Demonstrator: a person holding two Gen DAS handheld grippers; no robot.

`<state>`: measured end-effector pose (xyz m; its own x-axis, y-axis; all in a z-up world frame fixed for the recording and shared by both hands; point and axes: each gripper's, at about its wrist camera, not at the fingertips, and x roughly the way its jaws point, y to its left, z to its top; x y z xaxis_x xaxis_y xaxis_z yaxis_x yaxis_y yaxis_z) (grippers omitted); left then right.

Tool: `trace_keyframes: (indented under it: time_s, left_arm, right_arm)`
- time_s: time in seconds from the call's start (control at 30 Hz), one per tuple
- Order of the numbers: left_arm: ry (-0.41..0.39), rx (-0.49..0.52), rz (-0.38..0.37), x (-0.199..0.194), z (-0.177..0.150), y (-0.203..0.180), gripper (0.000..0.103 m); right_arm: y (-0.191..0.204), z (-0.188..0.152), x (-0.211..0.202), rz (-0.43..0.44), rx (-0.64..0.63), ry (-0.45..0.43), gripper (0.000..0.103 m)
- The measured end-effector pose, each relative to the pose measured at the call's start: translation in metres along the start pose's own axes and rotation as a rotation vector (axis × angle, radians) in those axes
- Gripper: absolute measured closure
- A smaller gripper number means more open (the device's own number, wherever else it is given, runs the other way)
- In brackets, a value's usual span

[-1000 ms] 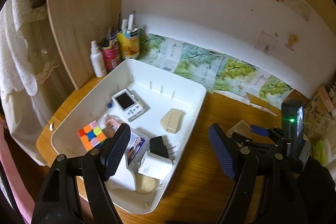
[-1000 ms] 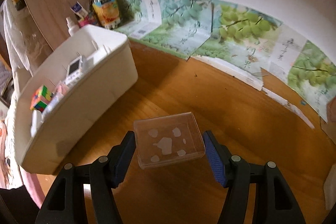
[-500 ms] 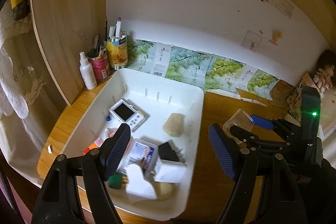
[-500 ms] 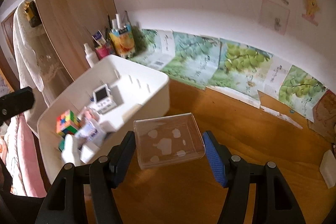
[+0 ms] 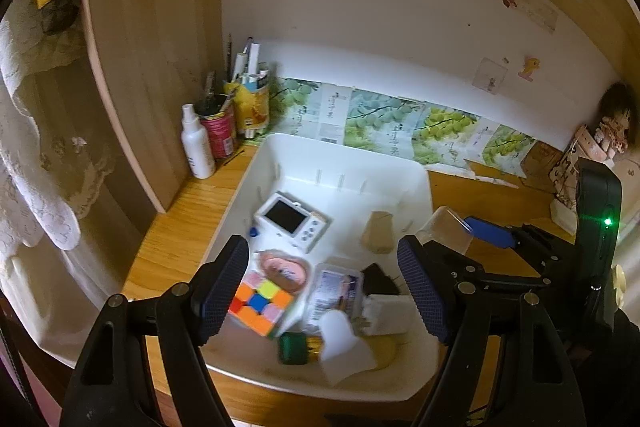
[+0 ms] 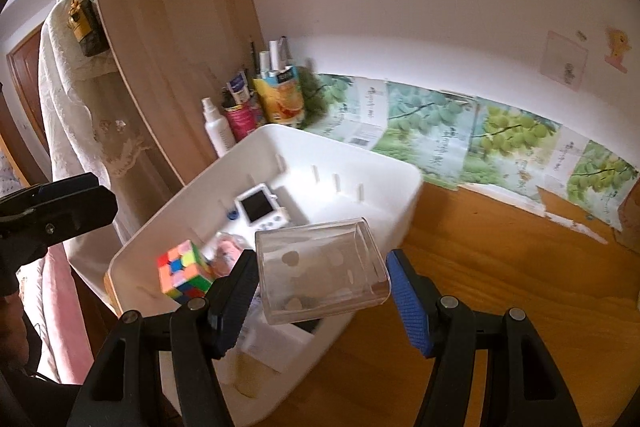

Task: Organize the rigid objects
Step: 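Lift the clear plastic box with the right tool and drop it into the tray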

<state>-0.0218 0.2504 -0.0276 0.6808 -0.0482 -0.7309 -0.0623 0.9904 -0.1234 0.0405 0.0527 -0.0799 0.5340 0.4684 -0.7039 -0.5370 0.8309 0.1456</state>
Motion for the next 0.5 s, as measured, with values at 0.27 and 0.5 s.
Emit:
trace_keyframes:
  time_s: [0.27,0.5]
  left_arm:
    - [0.005,0.026,0.003,-0.005,-0.007,0.024,0.023]
    - [0.012,0.041,-0.031,-0.006,-0.009,0.026,0.023]
  right_arm:
    - [0.036,-0.007,0.016,0.018,0.029,-0.002,0.037]
    - [0.051,-0.014,0.018,-0.032,0.056,0.015,0.036]
